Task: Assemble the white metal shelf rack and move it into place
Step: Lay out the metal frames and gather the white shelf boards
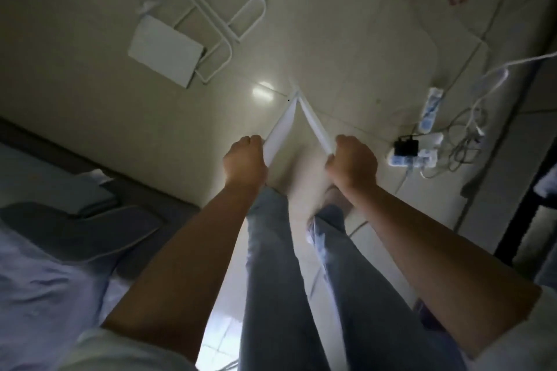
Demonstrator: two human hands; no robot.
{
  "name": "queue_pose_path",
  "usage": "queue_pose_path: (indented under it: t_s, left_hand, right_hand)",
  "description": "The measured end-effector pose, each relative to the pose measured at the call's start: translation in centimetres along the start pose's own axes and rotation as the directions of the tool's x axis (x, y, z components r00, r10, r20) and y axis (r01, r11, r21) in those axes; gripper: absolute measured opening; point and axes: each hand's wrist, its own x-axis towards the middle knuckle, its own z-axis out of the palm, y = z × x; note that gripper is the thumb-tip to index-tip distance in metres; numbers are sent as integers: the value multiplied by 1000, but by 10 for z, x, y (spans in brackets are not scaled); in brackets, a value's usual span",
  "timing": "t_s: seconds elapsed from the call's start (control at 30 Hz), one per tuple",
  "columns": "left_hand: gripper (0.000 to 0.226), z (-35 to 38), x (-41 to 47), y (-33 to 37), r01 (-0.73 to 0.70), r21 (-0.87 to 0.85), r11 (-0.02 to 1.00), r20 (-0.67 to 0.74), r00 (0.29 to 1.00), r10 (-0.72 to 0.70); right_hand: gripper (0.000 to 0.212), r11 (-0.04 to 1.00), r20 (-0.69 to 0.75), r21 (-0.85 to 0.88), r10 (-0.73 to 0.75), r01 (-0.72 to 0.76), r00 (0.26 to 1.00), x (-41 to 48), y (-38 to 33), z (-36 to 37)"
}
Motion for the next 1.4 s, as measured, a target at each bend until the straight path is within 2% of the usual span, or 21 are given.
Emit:
queue_pose_path:
  t_s: [0.13, 0.3, 0.53, 0.83, 1.0, 1.2, 1.3, 1.4]
  left_hand:
    - [27, -4, 10, -69, 122, -106, 987, -20, 992, -125]
    - [22, -15, 36, -163, 223, -233, 947, -10, 973, -232]
    - [18, -55, 83, -290, 376, -419, 826, 27, 915, -403]
    - [19, -157, 209, -395, 466, -487, 739, 67, 864, -500]
    - [26, -193, 287, -451, 460, -463, 758, 41, 865, -500]
    - [27, -232, 369, -523, 482, -637, 602, 133, 838, -530]
    - [25, -254, 408, -572, 472, -667, 576, 201, 859, -470]
    - [26, -280, 442, -622, 455, -665, 592, 212, 875, -435]
  right_hand:
    - [25, 986, 36, -102, -127, 131, 991, 16, -80, 8]
    - [23, 965, 90, -153, -203, 215, 975, 49, -189, 28]
    - [21, 942, 89, -228, -233, 248, 968, 94, -317, 27]
    - [22, 961, 84, -174, -201, 213, 976, 210, -446, -10]
    - [10, 988, 58, -80, -125, 130, 990, 274, -511, -18]
    - [41, 984, -1, 149, 101, -99, 995, 333, -588, -3]
    - [39, 930, 5, 242, 283, -276, 959, 343, -638, 10]
    - [25, 819, 10, 374, 465, -434, 885, 345, -684, 28]
